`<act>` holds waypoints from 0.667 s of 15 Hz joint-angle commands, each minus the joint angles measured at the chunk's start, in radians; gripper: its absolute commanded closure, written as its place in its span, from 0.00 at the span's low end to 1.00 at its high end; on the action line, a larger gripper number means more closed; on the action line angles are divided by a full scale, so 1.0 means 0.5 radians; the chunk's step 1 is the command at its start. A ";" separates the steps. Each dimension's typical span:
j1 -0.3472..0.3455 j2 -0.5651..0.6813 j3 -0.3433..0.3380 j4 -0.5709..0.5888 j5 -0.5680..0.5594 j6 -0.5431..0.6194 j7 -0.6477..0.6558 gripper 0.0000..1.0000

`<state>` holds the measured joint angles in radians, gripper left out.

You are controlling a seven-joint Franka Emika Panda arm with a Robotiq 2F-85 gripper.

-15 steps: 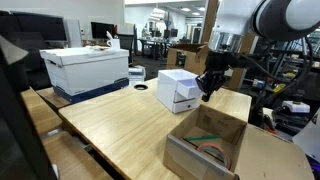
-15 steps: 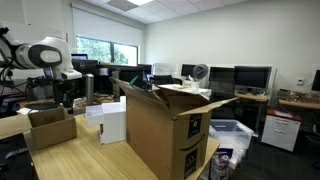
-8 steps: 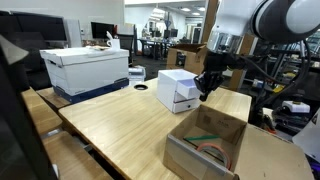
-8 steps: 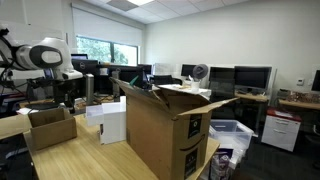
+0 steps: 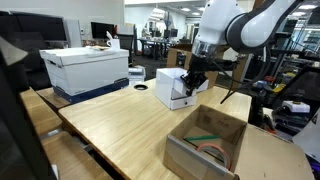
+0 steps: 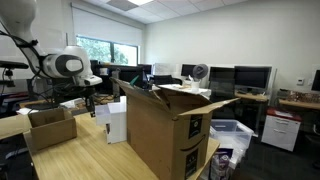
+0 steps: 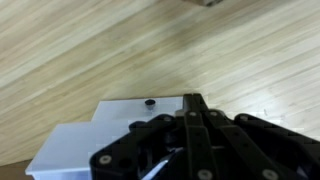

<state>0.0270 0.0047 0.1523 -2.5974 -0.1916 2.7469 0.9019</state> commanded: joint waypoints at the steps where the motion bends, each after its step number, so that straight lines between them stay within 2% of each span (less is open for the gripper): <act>1: 0.039 0.149 -0.098 0.123 -0.003 0.063 -0.095 0.98; 6: 0.101 0.045 -0.158 0.106 -0.031 0.076 -0.075 0.98; 10: 0.105 -0.015 -0.186 0.100 -0.144 0.081 -0.028 0.98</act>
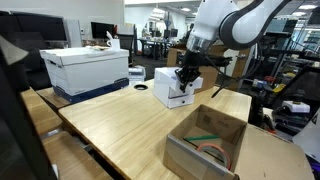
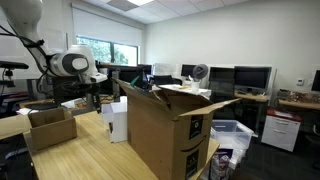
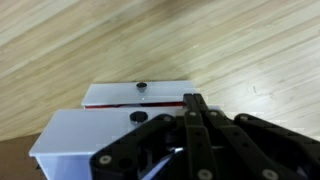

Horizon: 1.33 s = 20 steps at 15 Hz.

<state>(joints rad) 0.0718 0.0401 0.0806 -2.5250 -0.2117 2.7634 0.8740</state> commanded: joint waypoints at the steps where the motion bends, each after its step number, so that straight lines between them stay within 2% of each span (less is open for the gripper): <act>1: 0.007 -0.090 -0.043 -0.044 -0.111 0.051 0.017 0.98; 11: 0.000 -0.072 -0.047 -0.043 -0.261 0.097 0.033 0.98; 20: -0.028 0.041 -0.098 -0.004 -0.442 0.278 0.011 0.98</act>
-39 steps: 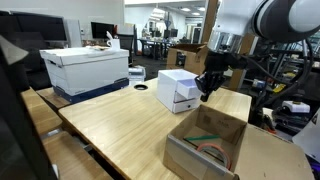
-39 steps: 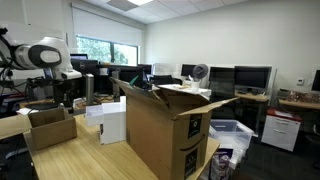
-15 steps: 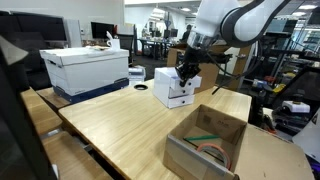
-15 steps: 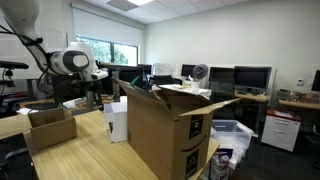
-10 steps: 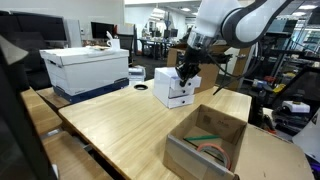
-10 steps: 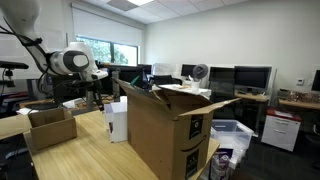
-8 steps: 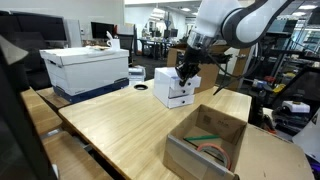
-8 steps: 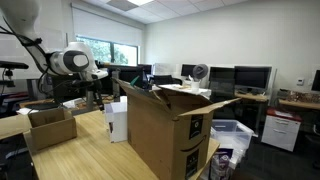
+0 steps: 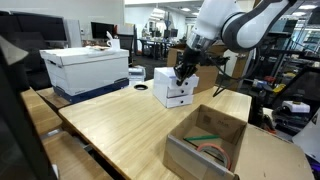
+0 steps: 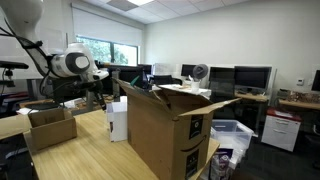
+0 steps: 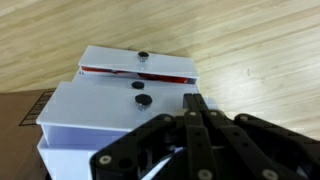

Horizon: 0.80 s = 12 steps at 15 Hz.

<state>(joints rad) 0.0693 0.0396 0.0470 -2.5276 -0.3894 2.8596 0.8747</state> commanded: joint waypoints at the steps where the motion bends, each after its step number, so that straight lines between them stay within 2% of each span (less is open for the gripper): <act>1: -0.022 0.046 -0.041 0.017 -0.103 0.037 0.027 0.98; 4: -0.021 0.050 -0.083 0.043 -0.143 -0.043 0.047 0.98; 12: -0.003 0.083 -0.139 0.097 -0.154 0.008 0.024 0.98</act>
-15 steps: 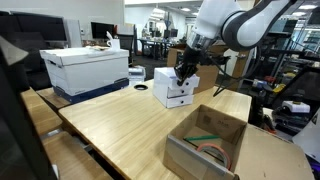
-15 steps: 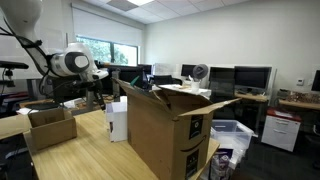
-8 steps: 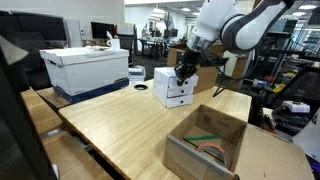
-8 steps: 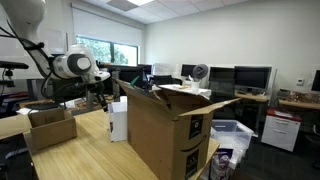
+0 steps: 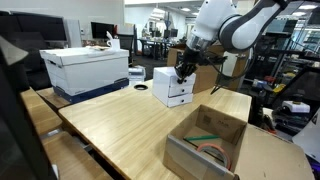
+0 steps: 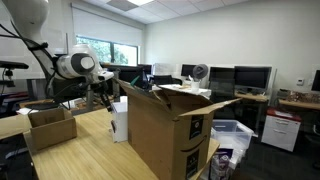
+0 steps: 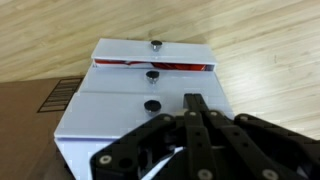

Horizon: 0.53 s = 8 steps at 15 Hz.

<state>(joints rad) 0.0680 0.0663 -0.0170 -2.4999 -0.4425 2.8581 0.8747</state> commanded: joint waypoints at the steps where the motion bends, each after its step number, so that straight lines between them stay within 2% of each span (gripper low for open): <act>1: 0.004 0.025 -0.014 0.044 -0.058 0.013 0.036 0.98; 4: 0.006 0.016 0.002 0.024 0.004 0.021 -0.005 0.98; 5: -0.004 -0.008 0.037 -0.024 0.157 0.046 -0.101 0.98; 6: -0.008 -0.086 0.094 -0.099 0.358 -0.005 -0.261 0.72; 8: 0.019 -0.157 0.156 -0.158 0.645 -0.076 -0.508 0.71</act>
<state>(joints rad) 0.0696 0.0681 0.0110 -2.5055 -0.3076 2.8582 0.7917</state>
